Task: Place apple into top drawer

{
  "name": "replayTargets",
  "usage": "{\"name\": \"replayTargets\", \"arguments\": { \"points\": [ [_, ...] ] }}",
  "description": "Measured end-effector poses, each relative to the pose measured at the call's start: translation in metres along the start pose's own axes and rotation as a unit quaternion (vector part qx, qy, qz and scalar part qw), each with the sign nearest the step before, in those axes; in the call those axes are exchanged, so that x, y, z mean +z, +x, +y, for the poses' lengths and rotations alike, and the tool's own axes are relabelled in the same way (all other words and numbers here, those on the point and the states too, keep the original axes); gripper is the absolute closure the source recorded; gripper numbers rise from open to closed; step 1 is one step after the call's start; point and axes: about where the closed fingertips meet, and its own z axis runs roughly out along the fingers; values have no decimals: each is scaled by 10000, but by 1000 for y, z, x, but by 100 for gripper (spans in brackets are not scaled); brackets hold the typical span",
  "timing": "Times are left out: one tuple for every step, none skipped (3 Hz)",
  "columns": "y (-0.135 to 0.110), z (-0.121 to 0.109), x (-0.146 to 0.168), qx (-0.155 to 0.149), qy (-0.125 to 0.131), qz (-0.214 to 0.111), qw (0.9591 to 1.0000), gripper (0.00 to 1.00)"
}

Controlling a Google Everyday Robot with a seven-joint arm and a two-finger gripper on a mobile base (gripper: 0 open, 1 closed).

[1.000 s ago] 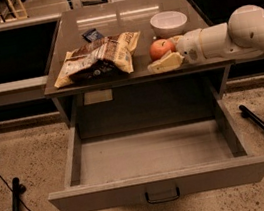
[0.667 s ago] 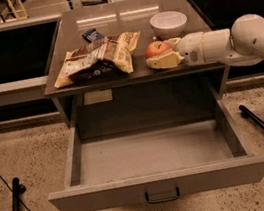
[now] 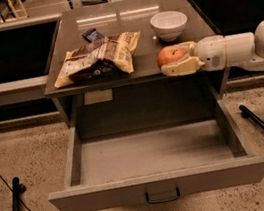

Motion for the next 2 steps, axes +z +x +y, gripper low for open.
{"name": "replayTargets", "arguments": {
  "points": [
    [18, 37, -17, -83, -139, 612, 9980, 100],
    [37, 53, -5, 49, -334, 743, 9967, 100]
  ]
}}
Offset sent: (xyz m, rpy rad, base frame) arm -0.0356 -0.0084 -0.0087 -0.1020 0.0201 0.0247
